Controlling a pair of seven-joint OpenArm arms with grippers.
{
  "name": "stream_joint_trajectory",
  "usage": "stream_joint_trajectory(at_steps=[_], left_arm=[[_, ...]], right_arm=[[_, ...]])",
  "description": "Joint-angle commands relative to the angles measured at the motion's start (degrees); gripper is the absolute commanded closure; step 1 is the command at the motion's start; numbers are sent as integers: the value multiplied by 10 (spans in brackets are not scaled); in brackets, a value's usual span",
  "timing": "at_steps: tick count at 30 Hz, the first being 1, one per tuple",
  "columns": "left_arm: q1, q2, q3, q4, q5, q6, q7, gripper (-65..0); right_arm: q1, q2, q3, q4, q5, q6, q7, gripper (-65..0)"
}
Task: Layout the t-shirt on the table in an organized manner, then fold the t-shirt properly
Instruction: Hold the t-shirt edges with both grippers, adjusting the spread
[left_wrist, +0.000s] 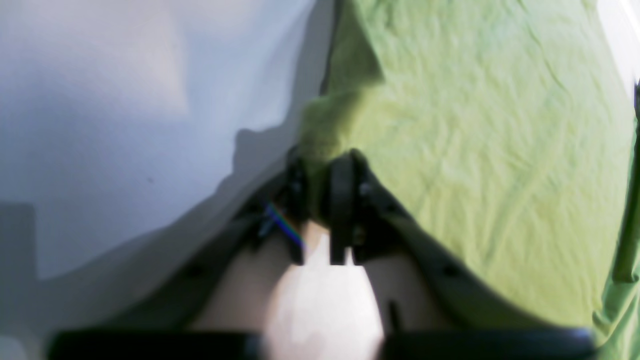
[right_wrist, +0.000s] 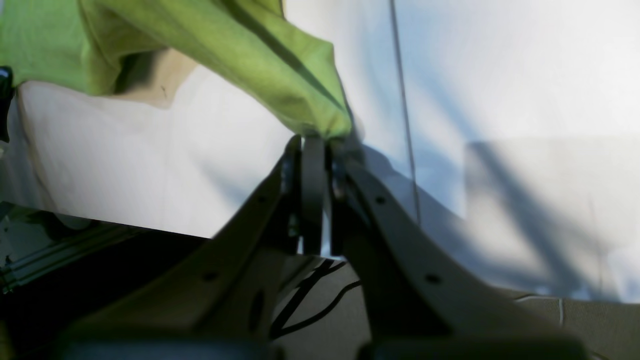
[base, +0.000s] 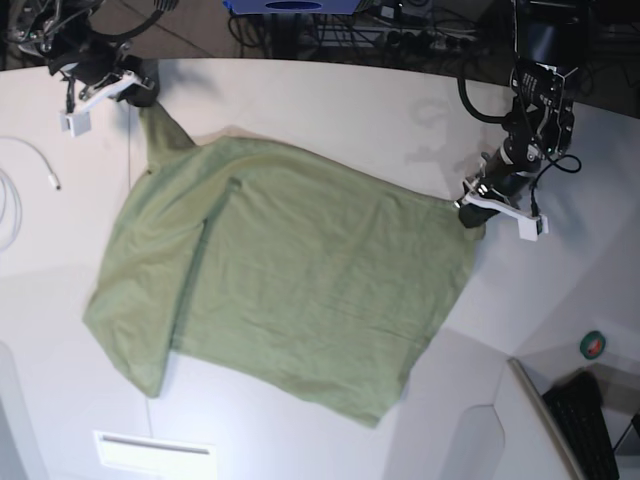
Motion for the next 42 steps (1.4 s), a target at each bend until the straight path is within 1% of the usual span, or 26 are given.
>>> stream_joint_trajectory(at_steps=[1, 4, 6, 7, 10, 13, 16, 19, 21, 24, 26, 30, 34, 36, 42], left_arm=[[-10, -7, -2, 18, -5, -2, -12, 0], [-5, -9, -2, 62, -5, -2, -11, 0], [-5, -10, 1, 98, -4, -2, -10, 0], [-5, -10, 1, 116, -4, -2, -2, 0], [-16, -10, -2, 171, -4, -2, 51, 0], [-43, -7, -2, 224, -4, 0, 88, 0], [-87, -5, 3, 245, -4, 2, 109, 0], [-128, 11, 3, 246, -2, 25, 136, 0], [-138, 13, 3, 248, -3, 34, 158, 0], [-121, 12, 0, 246, -2, 34, 166, 0], [-93, 10, -2, 248, -2, 34, 165, 0], [-43, 9, -2, 248, -1, 34, 165, 0], [3, 8, -2, 247, 0, 33, 165, 0], [18, 0, -2, 248, 0, 33, 164, 0], [24, -2, -2, 244, 0, 33, 164, 0]], right_arm=[[2, 4, 1, 12, 9, 1, 4, 0], [0, 4, 1, 39, 10, 1, 4, 0], [-1, 4, 1, 78, 8, 1, 4, 0], [-1, 4, 1, 99, 8, 1, 4, 0], [2, 11, 1, 159, 7, 1, -1, 0], [27, 30, 1, 206, 8, 1, -61, 0], [73, 59, 1, 215, 9, 1, -110, 0], [119, 80, 7, 217, 8, 1, -158, 0], [127, 85, 8, 224, 8, 1, -190, 0], [99, 77, 6, 239, 12, 1, -214, 0], [72, 58, 5, 239, 12, 1, -207, 0], [27, 37, 2, 235, 10, 1, -174, 0], [10, 32, 7, 186, 10, 1, -171, 0], [6, 22, 7, 152, 11, 1, -169, 0], [3, 5, 3, 108, 11, 1, -172, 0]])
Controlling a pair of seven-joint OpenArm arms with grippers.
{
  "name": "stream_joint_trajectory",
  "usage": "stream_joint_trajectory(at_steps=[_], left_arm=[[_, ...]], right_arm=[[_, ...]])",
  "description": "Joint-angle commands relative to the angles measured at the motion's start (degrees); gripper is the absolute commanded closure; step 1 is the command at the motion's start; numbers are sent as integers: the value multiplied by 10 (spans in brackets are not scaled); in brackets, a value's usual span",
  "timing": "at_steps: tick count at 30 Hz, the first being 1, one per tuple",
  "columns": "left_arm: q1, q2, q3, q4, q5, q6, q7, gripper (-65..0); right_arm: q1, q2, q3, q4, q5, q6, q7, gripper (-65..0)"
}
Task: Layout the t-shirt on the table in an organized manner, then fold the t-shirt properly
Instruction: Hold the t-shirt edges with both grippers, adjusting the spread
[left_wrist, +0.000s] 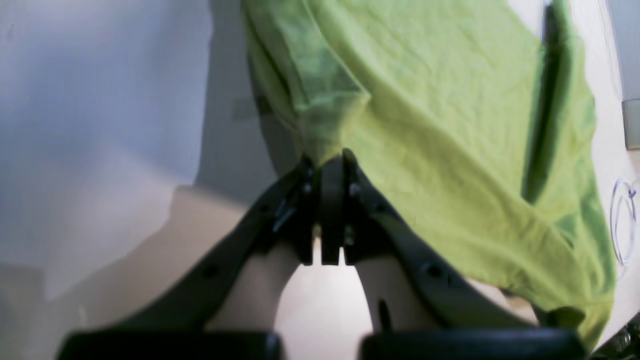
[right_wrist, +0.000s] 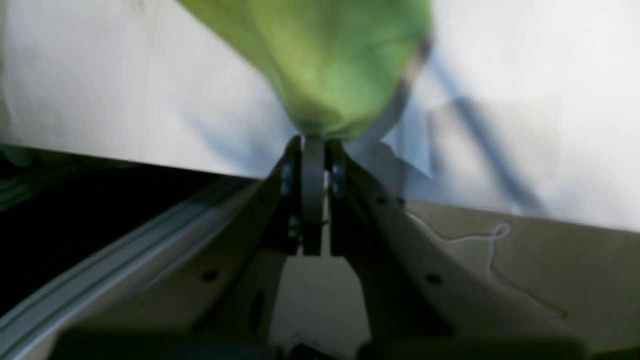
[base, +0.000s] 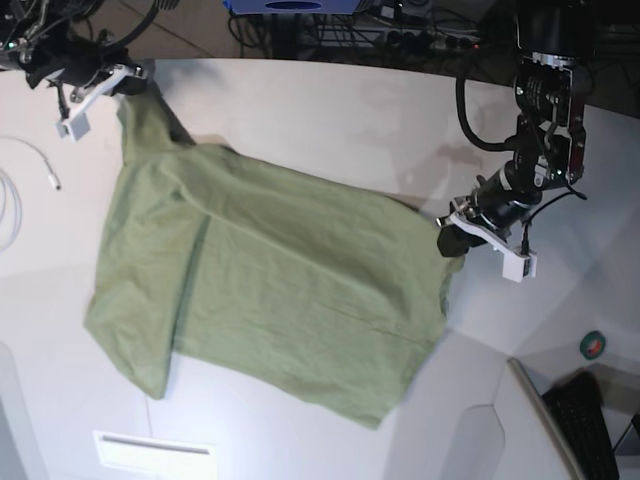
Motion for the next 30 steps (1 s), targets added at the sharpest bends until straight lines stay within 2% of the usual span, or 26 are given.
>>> stream_joint_trajectory(at_steps=[1, 2, 3, 5, 6, 7, 12, 14, 17, 21, 30], left_arm=[[-7, -5, -2, 7, -8, -6, -8, 0], [-7, -5, -2, 7, -8, -6, -8, 0], [-8, -5, -2, 7, -8, -6, -8, 0], [-10, -5, -2, 7, -8, -6, -8, 0], [-11, -5, -2, 6, -8, -6, -8, 0], [-11, -5, -2, 6, -8, -6, -8, 0], [-11, -6, -2, 6, -7, -6, -8, 0], [-11, -6, -2, 6, -7, -6, -8, 0], [-10, -6, -2, 6, -7, -6, -8, 0], [-9, -6, -2, 6, -7, -6, -8, 0], [-7, -6, -2, 6, -7, -6, -8, 0]], right_arm=[[-1, 3, 0, 5, 9, 3, 4, 0], [-2, 3, 0, 4, 9, 3, 4, 0], [-3, 3, 0, 4, 10, 3, 4, -27], [-9, 3, 5, 9, 11, 3, 8, -212], [-10, 3, 5, 9, 17, 3, 8, -282], [-13, 4, 6, 9, 32, 3, 9, -326], [-42, 12, 5, 23, 121, 3, 38, -335], [-39, 25, 0, 25, 112, 3, 54, -339], [-15, 26, 5, 24, 73, 3, 74, -339], [12, 33, 3, 20, 19, 3, 74, -341], [20, 36, 4, -57, 16, 3, 78, -341]])
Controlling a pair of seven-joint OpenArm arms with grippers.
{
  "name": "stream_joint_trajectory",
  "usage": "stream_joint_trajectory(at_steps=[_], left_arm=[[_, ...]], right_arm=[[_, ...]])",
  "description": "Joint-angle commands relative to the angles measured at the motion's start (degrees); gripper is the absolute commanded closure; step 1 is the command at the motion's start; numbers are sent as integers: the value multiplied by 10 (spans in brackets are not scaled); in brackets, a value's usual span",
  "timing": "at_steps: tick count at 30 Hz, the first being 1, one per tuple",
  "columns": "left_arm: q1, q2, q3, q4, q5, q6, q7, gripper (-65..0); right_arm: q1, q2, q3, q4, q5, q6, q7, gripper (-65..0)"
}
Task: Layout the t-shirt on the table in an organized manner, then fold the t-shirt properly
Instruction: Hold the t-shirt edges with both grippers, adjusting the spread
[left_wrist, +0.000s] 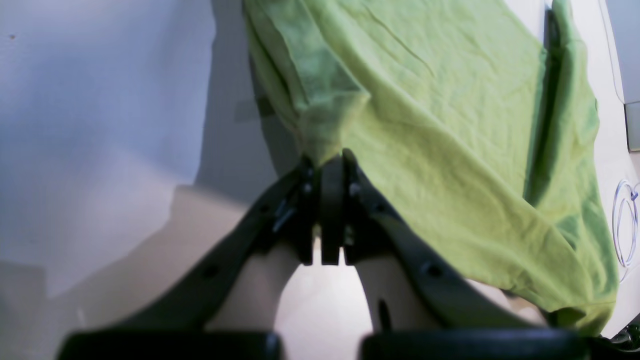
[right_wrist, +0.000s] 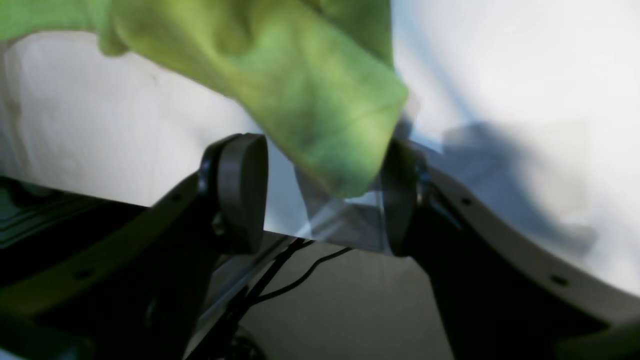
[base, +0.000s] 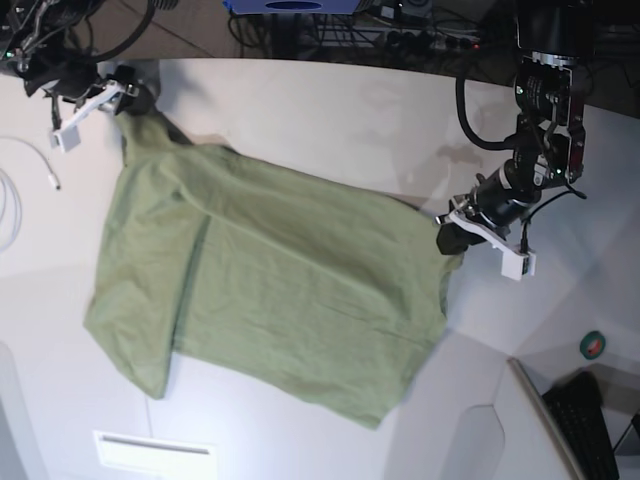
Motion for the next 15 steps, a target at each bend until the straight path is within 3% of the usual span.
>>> stream_joint_trajectory(at_steps=[1, 10, 15], left_arm=[[-7, -7, -2, 8, -7, -6, -10, 0], [-7, -7, -2, 8, -7, -6, -10, 0], [-6, -7, -2, 8, -7, -6, -10, 0]], right_arm=[[0, 7, 4, 5, 11, 3, 6, -341], [-1, 4, 0, 6, 12, 3, 5, -332], [8, 5, 0, 5, 12, 3, 6, -204]])
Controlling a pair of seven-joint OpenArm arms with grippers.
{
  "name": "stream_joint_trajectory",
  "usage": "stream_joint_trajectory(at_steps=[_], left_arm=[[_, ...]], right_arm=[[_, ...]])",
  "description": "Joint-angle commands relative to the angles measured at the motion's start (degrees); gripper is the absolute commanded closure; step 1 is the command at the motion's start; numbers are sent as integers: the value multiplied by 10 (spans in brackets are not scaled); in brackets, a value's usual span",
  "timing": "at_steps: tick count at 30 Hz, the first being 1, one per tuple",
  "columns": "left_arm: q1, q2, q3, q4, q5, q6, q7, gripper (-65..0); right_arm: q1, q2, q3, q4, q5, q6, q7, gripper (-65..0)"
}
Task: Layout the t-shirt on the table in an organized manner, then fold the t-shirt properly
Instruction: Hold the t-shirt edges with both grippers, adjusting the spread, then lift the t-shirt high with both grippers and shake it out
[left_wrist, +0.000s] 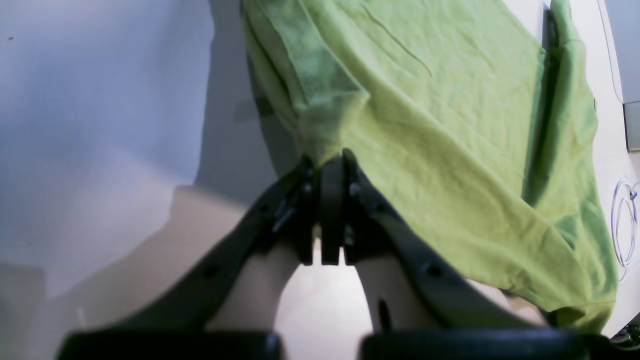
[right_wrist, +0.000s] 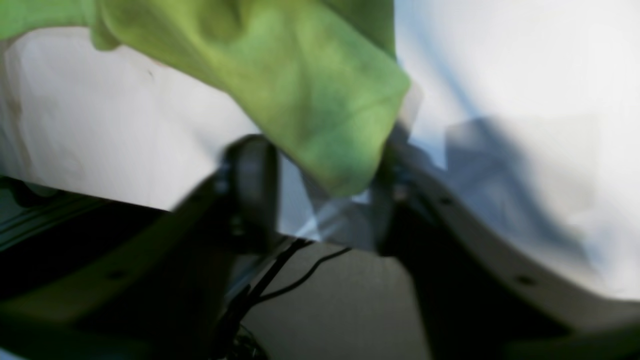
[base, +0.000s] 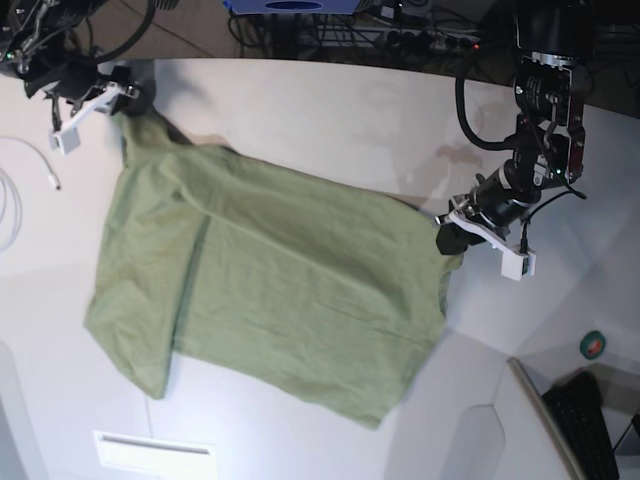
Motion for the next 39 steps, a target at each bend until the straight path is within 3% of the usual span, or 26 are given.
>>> stream_joint_trajectory(at_steps=[1, 5, 8, 14, 16, 19, 24, 26, 31, 35, 39], left_arm=[[-6, -6, -3, 8, -7, -6, -10, 0], [-6, -6, -3, 8, -7, -6, -10, 0], [-6, -6, -3, 8, -7, -6, -10, 0], [2, -7, -3, 15, -7, -6, -10, 0], [4, -22, 3, 35, -4, -4, -10, 0], [-3, -22, 3, 74, 39, -4, -5, 0], [-77, -6, 3, 115, 92, -4, 19, 0], [-134, 0, 3, 111, 94, -4, 49, 0], [-317, 31, 31, 39, 94, -4, 108, 0], [-459, 59, 115, -85, 94, 15, 105, 0], [-598, 107, 131, -226, 94, 23, 69, 0]], right_arm=[[5, 4, 1, 7, 11, 4, 5, -180], [9, 4, 3, 7, 11, 4, 5, -110], [10, 4, 5, 7, 11, 4, 5, 0], [7, 8, 5, 10, 10, 4, -20, 0], [7, 13, 0, 20, 8, 4, -39, 0], [27, 29, -13, 52, 6, 4, -59, 0], [121, 93, -26, 83, 6, 0, -112, 0], [174, 129, -32, 74, 6, -26, -121, 0], [333, 250, -144, -19, 6, -58, -114, 0], [464, 315, -235, -145, 6, -58, -40, 0], [609, 373, -337, -270, 6, -59, 37, 0]])
